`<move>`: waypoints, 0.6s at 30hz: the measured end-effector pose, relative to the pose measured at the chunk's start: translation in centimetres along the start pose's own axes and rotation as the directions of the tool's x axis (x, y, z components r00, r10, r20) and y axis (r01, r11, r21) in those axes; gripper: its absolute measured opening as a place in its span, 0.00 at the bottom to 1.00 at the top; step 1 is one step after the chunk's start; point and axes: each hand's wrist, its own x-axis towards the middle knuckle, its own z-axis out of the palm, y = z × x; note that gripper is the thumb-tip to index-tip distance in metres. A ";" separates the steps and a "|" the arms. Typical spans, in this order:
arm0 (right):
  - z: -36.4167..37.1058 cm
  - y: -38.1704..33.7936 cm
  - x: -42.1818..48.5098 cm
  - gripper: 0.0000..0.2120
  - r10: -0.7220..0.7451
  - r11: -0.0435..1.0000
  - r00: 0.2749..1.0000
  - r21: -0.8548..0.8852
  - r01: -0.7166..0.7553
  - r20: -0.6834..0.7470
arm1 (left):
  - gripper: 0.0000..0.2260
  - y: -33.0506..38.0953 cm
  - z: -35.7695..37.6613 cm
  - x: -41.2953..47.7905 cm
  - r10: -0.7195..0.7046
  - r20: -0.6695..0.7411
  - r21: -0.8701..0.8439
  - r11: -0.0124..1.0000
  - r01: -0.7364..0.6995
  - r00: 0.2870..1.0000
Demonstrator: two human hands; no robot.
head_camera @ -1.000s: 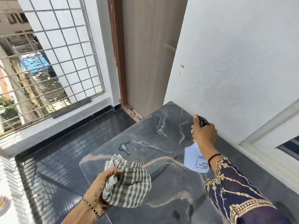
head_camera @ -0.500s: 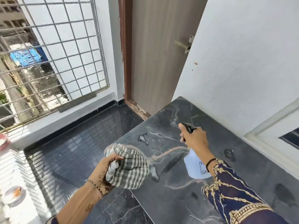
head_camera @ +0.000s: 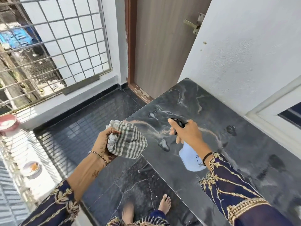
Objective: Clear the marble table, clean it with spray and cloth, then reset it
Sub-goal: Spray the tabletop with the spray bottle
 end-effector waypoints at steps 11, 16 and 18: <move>-1.1 4.4 -5.9 0.25 0.113 0.992 0.994 -0.062 -0.114 -0.007 | 0.08 0.2 1.8 0.3 0.016 -0.002 0.086 0.996 -0.016 1.000; -2.7 6.8 -6.9 0.30 0.186 0.972 0.977 -0.127 -0.199 -0.107 | 0.10 -0.2 3.0 1.2 0.033 -0.027 0.087 0.996 -0.030 0.999; -3.1 7.8 -6.7 0.36 0.212 0.952 0.956 -0.176 -0.249 -0.204 | 0.08 -0.3 3.3 1.5 0.048 -0.048 0.084 0.995 -0.044 0.998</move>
